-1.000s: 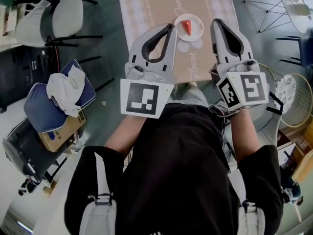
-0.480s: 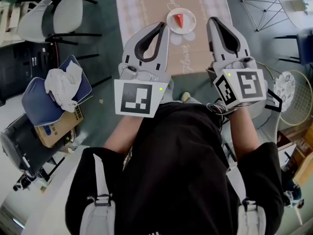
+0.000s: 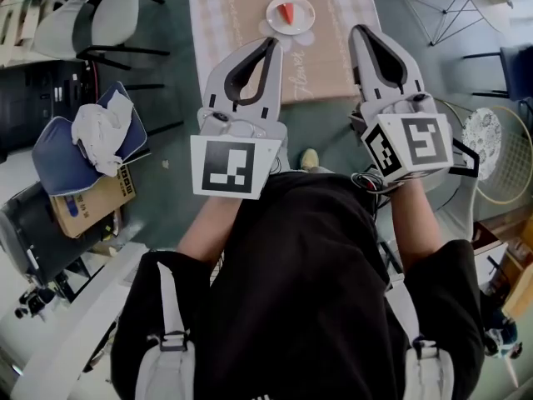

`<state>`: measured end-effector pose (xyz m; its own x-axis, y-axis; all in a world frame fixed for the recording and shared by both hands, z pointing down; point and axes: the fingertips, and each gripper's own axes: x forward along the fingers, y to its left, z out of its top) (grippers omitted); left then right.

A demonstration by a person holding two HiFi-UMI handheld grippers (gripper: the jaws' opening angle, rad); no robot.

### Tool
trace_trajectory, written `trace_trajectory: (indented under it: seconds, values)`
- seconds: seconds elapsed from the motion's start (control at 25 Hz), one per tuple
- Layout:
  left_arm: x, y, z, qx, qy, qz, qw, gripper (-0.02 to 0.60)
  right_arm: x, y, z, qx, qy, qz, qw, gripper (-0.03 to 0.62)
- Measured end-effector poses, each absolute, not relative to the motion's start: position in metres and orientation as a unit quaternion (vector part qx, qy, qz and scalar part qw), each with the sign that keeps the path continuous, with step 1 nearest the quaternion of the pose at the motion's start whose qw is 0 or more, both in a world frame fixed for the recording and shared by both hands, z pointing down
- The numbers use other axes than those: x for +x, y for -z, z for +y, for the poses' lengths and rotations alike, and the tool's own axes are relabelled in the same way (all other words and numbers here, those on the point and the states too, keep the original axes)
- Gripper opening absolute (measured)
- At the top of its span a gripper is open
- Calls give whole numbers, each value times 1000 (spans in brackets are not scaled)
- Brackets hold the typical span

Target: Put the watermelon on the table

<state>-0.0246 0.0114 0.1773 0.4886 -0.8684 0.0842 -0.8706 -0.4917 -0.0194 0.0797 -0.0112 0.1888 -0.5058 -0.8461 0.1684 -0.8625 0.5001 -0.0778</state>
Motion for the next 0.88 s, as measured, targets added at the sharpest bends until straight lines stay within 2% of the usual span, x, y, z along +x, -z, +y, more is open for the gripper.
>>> trace_trajectory:
  seconds: [0.88]
  values:
    - [26, -139, 147, 834, -38, -549, -25, 12, 135, -150, 118, 464, -49, -884, 16, 20]
